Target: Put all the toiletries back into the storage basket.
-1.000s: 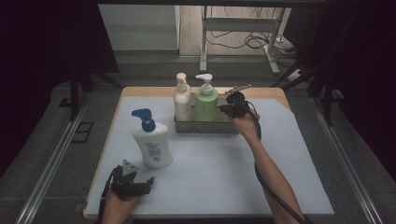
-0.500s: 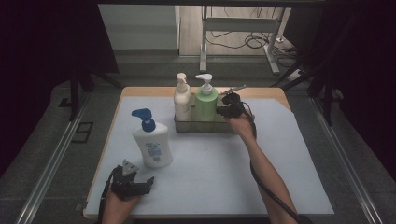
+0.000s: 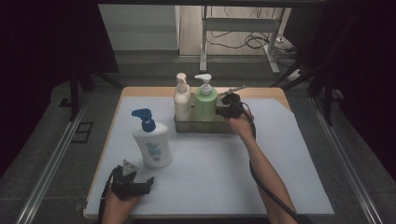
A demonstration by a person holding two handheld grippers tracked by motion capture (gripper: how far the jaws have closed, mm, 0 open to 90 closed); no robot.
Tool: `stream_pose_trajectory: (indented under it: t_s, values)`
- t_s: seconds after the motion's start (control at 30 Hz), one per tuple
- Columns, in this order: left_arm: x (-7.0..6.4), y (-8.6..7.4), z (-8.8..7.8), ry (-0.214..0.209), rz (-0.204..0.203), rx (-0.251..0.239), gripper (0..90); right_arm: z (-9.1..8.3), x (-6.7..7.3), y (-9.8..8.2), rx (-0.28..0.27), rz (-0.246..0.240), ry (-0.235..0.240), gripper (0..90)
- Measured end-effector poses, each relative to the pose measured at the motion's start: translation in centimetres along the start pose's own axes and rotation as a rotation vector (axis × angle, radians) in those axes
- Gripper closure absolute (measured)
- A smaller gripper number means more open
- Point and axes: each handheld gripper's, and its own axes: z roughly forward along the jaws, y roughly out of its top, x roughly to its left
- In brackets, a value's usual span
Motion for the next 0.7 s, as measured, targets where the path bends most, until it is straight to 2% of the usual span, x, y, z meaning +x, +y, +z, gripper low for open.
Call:
stream_pose_trajectory:
  t_s: [0.37, 0.6, 0.7]
  values:
    - [0.0, 0.0, 0.0, 0.0, 0.0, 0.0, 10.8, 0.1, 0.3, 0.1, 0.003, -0.003, -0.001, 89.9]
    - [0.0, 0.0, 0.0, 0.0, 0.001, 0.0, 10.8, 0.5, 1.0, 0.2, 0.01, -0.024, 0.019, 89.9]
    - [0.0, 0.0, 0.0, 0.0, 0.0, 0.0, 10.8, 0.6, 1.3, 0.2, 0.015, -0.028, 0.014, 90.0]
